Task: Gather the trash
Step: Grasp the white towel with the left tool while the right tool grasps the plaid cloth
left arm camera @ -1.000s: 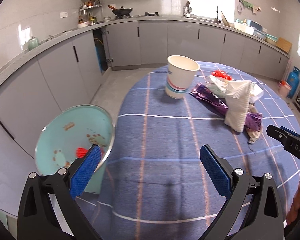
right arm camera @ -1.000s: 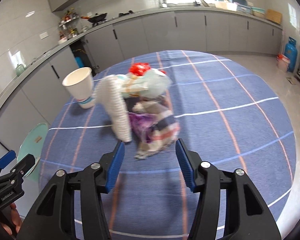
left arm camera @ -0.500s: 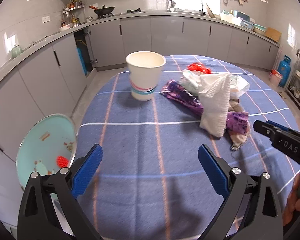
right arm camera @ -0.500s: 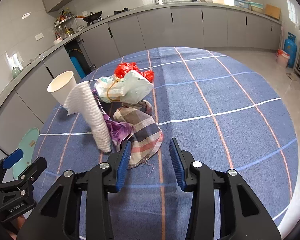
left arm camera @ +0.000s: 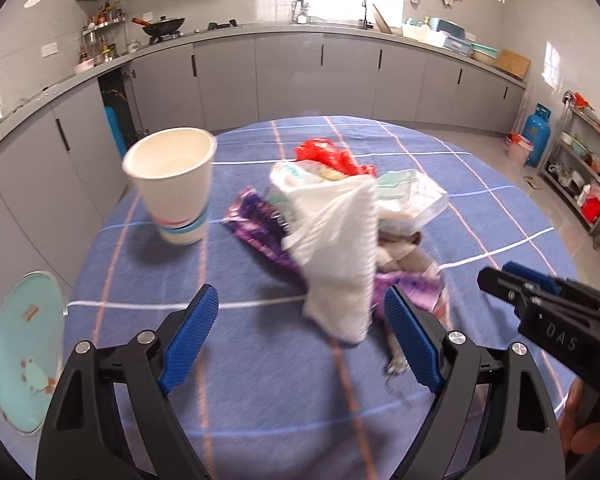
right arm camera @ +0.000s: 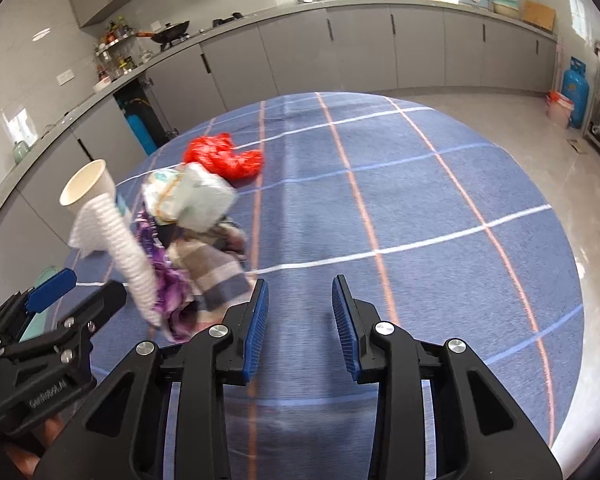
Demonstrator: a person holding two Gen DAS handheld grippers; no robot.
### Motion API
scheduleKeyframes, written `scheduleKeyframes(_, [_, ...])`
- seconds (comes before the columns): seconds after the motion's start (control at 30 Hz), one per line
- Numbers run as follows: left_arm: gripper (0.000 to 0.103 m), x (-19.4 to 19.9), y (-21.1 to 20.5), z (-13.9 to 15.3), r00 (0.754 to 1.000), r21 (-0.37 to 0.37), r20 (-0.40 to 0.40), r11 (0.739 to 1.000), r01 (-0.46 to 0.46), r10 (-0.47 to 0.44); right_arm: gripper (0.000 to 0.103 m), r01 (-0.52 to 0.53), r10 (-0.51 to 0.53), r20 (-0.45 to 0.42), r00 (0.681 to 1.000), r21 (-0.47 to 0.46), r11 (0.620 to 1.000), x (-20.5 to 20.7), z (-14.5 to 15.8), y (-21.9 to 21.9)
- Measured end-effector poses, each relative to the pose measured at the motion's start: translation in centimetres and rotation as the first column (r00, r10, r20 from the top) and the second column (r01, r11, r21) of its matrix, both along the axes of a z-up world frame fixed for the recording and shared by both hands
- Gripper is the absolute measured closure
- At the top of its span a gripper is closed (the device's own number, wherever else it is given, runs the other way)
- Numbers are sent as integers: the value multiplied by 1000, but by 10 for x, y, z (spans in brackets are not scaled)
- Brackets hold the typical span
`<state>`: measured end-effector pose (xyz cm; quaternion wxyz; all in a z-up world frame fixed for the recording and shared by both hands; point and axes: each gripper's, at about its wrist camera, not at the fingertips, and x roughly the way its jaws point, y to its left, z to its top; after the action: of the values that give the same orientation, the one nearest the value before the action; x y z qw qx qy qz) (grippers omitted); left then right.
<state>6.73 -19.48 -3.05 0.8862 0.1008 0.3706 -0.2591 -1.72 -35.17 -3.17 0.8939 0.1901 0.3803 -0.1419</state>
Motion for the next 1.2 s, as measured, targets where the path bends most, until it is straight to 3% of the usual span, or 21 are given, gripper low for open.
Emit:
scheduleKeyframes(0.2, [20, 15, -22, -10, 1000, -13, -20, 1000, 0, -1, 69, 17, -17, 0, 1000, 31, 999, -6, -6, -13])
scheduleKeyframes(0.3, [41, 21, -25, -17, 999, -11, -34, 1000, 13, -14, 69, -6, 6, 2, 1000, 33, 999, -3, -5, -11])
scheduleKeyframes(0.37, [65, 25, -22, -20, 998, -27, -63, 999, 26, -28, 69, -21, 20, 4, 1000, 35, 999, 2, -6, -8])
scheduleKeyframes(0.47, [75, 28, -8, -19, 995, -81, -89, 996, 27, -34, 69, -42, 42, 6, 999, 47, 998, 11, -6, -5])
scheduleKeyframes(0.6, [75, 20, 16, -8, 999, -87, -49, 996, 20, -24, 68, -88, 87, 9, 996, 40, 995, 24, -4, 8])
scheduleKeyframes(0.77, [75, 11, 48, 5, 999, -104, -35, 995, -3, -1, 61, -153, 153, -6, 988, 44, 987, 44, -6, 29])
scheduleKeyframes(0.97, [75, 10, 65, 9, 999, -88, -27, 996, -26, 24, 60, -185, 187, -43, 981, 56, 981, 61, -16, 45])
scheduleKeyframes(1.0, [75, 9, 68, 8, 999, -91, -33, 995, -32, 29, 64, -182, 184, -46, 982, 49, 982, 61, -17, 47])
scheduleKeyframes(1.03, [75, 9, 70, 8, 999, -93, -36, 995, -35, 32, 76, -181, 183, -48, 982, 37, 983, 60, -17, 50])
scheduleKeyframes(1.1, [75, 9, 74, 11, 999, -97, -36, 994, -41, 38, 88, -199, 201, -53, 978, 41, 979, 58, -16, 54])
scheduleKeyframes(1.2, [75, 6, 80, 14, 999, -108, -35, 993, -44, 41, 91, -193, 194, -39, 980, 22, 981, 47, -7, 58])
